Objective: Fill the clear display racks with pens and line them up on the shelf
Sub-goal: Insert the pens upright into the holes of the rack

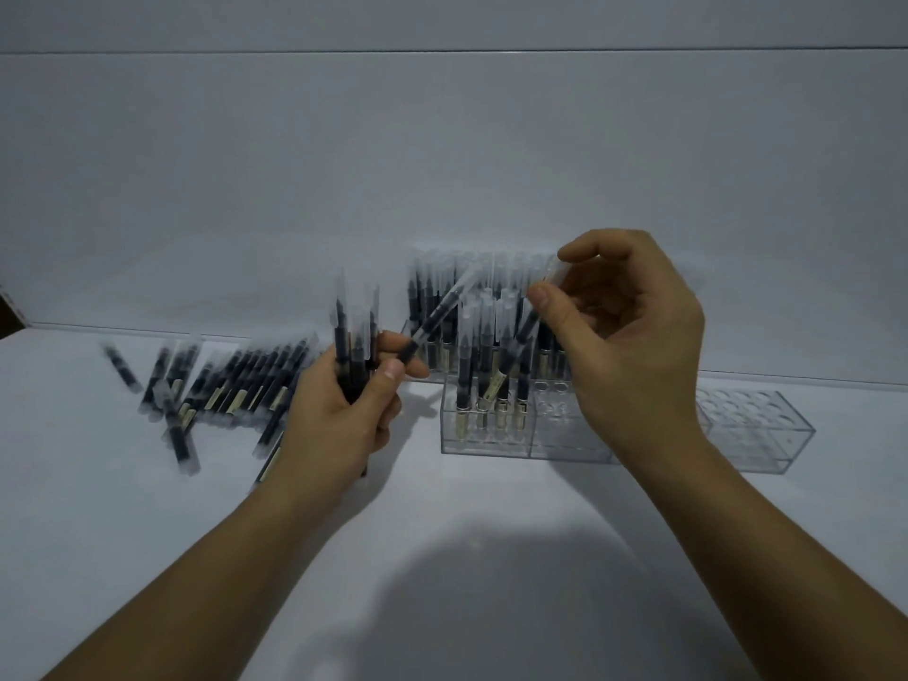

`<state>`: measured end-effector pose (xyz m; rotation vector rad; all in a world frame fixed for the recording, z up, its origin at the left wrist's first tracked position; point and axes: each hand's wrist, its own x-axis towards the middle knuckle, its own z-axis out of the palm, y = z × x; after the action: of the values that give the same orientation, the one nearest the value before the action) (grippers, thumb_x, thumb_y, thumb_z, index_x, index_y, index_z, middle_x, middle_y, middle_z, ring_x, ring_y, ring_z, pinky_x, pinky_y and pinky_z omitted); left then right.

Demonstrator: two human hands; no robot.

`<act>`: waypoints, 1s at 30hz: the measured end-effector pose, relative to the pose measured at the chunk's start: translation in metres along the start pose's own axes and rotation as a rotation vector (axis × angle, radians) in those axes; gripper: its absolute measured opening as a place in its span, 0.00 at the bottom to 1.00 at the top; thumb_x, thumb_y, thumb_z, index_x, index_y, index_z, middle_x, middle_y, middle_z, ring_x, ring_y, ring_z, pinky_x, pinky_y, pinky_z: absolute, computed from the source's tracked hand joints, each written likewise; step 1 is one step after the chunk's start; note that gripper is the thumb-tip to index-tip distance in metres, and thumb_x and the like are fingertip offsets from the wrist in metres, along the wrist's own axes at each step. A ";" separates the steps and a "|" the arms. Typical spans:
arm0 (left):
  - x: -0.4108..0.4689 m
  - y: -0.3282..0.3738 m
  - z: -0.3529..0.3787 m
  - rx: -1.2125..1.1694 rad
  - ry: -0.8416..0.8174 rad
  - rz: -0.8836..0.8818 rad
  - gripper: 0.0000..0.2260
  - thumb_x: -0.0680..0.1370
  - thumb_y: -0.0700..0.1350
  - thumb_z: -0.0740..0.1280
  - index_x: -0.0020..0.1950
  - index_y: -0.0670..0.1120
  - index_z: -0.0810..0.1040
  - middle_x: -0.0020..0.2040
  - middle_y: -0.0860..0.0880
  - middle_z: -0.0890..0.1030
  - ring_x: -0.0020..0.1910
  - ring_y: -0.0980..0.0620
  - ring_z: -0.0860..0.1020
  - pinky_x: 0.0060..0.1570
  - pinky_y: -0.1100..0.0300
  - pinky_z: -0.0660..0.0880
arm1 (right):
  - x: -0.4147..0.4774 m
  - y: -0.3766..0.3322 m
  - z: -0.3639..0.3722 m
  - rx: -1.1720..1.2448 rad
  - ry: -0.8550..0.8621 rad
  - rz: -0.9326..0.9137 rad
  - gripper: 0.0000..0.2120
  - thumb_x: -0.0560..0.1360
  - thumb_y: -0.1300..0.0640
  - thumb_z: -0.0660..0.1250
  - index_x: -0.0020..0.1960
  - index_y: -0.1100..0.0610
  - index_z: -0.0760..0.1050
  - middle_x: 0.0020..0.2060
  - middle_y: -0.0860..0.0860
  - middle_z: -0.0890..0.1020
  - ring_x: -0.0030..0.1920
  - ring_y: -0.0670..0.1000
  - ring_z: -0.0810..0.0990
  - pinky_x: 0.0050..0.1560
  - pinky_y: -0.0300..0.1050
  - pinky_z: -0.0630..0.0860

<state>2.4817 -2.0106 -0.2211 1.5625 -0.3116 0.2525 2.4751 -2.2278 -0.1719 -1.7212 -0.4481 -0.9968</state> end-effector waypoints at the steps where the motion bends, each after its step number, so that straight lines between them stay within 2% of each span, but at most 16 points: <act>1: 0.000 0.002 0.000 -0.025 0.006 -0.006 0.09 0.83 0.39 0.62 0.58 0.36 0.77 0.32 0.57 0.79 0.27 0.57 0.66 0.25 0.64 0.63 | 0.000 0.000 0.001 -0.010 -0.006 -0.011 0.10 0.76 0.61 0.76 0.54 0.55 0.77 0.40 0.48 0.81 0.40 0.49 0.81 0.41 0.44 0.80; 5: 0.000 0.006 0.000 -0.124 0.022 -0.017 0.10 0.77 0.45 0.66 0.55 0.43 0.80 0.47 0.47 0.86 0.29 0.55 0.66 0.26 0.63 0.63 | 0.000 0.000 0.008 -0.099 -0.036 -0.074 0.10 0.75 0.59 0.77 0.53 0.55 0.79 0.39 0.47 0.82 0.40 0.49 0.82 0.41 0.41 0.80; 7: 0.000 0.007 0.000 -0.132 0.020 -0.018 0.10 0.75 0.46 0.66 0.54 0.45 0.81 0.49 0.45 0.86 0.28 0.55 0.66 0.25 0.63 0.64 | -0.001 0.002 0.011 -0.147 -0.048 -0.108 0.09 0.75 0.58 0.78 0.53 0.56 0.81 0.39 0.47 0.82 0.39 0.47 0.82 0.41 0.39 0.80; 11: 0.002 0.003 -0.002 -0.170 0.029 -0.037 0.10 0.74 0.45 0.67 0.53 0.43 0.81 0.45 0.45 0.85 0.27 0.54 0.65 0.25 0.62 0.64 | -0.003 0.004 0.017 -0.225 -0.072 -0.169 0.09 0.74 0.58 0.78 0.53 0.58 0.83 0.38 0.48 0.83 0.38 0.45 0.81 0.43 0.38 0.80; 13: 0.003 0.000 -0.004 -0.178 0.033 -0.051 0.09 0.74 0.45 0.68 0.51 0.45 0.83 0.38 0.42 0.77 0.27 0.54 0.64 0.26 0.61 0.64 | -0.004 0.006 0.020 -0.247 -0.087 -0.191 0.10 0.74 0.58 0.78 0.54 0.58 0.83 0.39 0.48 0.83 0.39 0.45 0.81 0.43 0.36 0.80; 14: 0.004 -0.001 -0.005 -0.183 0.034 -0.057 0.08 0.74 0.46 0.69 0.50 0.48 0.84 0.36 0.42 0.72 0.27 0.54 0.64 0.26 0.61 0.65 | -0.004 0.007 0.021 -0.258 -0.096 -0.198 0.10 0.74 0.58 0.78 0.54 0.58 0.83 0.39 0.48 0.83 0.39 0.45 0.81 0.44 0.34 0.80; 16: 0.004 -0.002 -0.005 -0.197 0.028 -0.062 0.07 0.73 0.46 0.69 0.49 0.49 0.84 0.34 0.45 0.67 0.27 0.54 0.64 0.27 0.61 0.65 | -0.004 0.008 0.022 -0.281 -0.113 -0.207 0.10 0.74 0.58 0.78 0.54 0.58 0.83 0.39 0.48 0.84 0.39 0.44 0.80 0.45 0.32 0.79; 22: 0.002 0.001 -0.003 -0.229 0.005 -0.065 0.07 0.73 0.45 0.69 0.49 0.47 0.84 0.39 0.43 0.67 0.30 0.53 0.65 0.27 0.62 0.66 | -0.007 0.011 0.022 -0.336 -0.166 -0.188 0.10 0.74 0.57 0.78 0.53 0.58 0.83 0.38 0.49 0.83 0.38 0.44 0.79 0.44 0.33 0.78; 28: 0.002 0.001 -0.003 -0.231 -0.011 -0.070 0.06 0.74 0.44 0.69 0.47 0.50 0.85 0.35 0.45 0.66 0.30 0.53 0.64 0.27 0.62 0.65 | -0.009 0.010 0.015 -0.411 -0.198 -0.201 0.10 0.76 0.53 0.76 0.54 0.56 0.82 0.40 0.47 0.82 0.35 0.41 0.73 0.42 0.29 0.72; 30: 0.002 0.002 -0.003 -0.226 -0.016 -0.066 0.06 0.74 0.44 0.69 0.47 0.49 0.85 0.34 0.45 0.66 0.29 0.53 0.64 0.27 0.61 0.64 | -0.012 0.005 0.013 -0.342 -0.185 -0.148 0.12 0.75 0.53 0.77 0.55 0.55 0.80 0.39 0.46 0.80 0.33 0.44 0.72 0.39 0.30 0.71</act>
<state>2.4830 -2.0073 -0.2188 1.3491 -0.2904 0.1479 2.4773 -2.2159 -0.1859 -2.1240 -0.5550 -1.0697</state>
